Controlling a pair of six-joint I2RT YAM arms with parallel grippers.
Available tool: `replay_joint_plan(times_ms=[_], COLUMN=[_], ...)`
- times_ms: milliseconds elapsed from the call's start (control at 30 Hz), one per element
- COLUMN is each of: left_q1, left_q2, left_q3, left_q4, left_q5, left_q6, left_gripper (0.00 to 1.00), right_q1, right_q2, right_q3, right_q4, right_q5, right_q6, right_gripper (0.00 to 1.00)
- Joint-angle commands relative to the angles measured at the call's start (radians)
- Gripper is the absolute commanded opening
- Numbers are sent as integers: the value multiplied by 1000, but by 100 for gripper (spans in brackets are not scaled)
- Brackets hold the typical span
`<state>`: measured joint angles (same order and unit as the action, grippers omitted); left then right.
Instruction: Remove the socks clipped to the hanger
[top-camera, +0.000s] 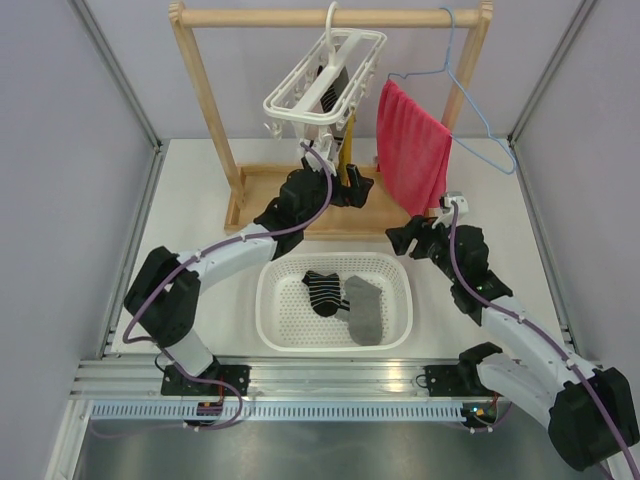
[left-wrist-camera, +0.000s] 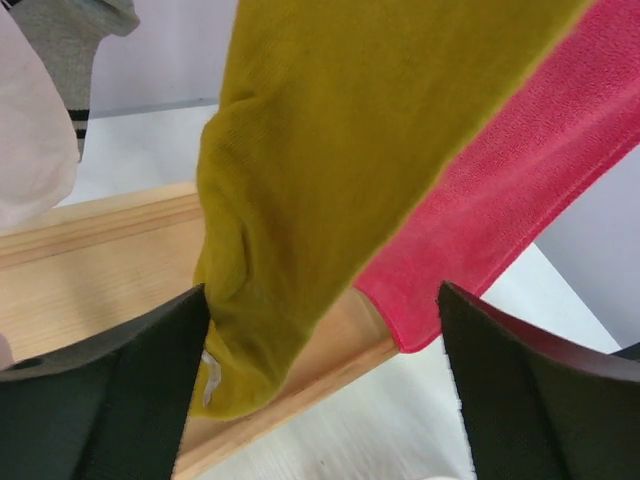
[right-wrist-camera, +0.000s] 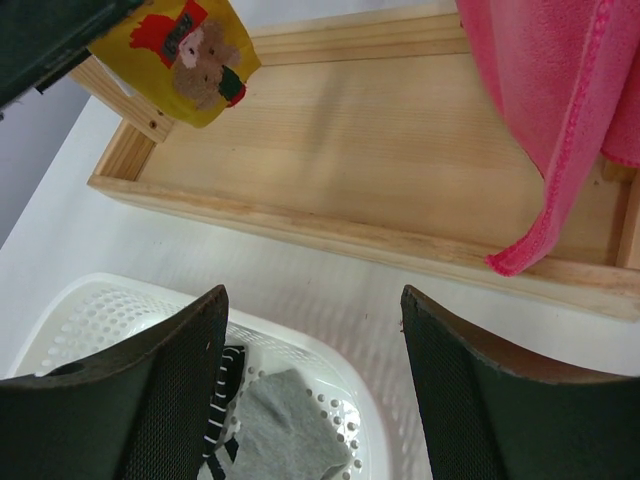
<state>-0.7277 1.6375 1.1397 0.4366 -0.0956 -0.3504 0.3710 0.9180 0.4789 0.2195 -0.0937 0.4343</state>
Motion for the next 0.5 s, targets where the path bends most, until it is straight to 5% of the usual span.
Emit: replay_joint_plan(times_ms=[0, 67, 133, 167, 233, 467], left_q1=[5, 4, 5, 5, 4, 4], left_q2=[39, 67, 82, 90, 102, 68], left_q3=[69, 78, 97, 103, 114, 80], left_q4=[59, 59, 54, 45, 40, 44], left_q5=[-10, -32, -61, -67, -87, -63], left_q6=[-1, 1, 11, 16, 16, 28], left_gripper=[89, 64, 50, 24, 3, 2], right_q1=[-10, -12, -17, -17, -21, -29], right_q2=[15, 19, 27, 30, 33, 53], right_q3=[-5, -5, -5, -2, -2, 0], right_q4=[75, 83, 93, 96, 103, 119], right_q5=[-38, -46, -58, -63, -72, -81], right_q6=[9, 7, 9, 11, 12, 15], right_gripper=[74, 74, 74, 74, 75, 74])
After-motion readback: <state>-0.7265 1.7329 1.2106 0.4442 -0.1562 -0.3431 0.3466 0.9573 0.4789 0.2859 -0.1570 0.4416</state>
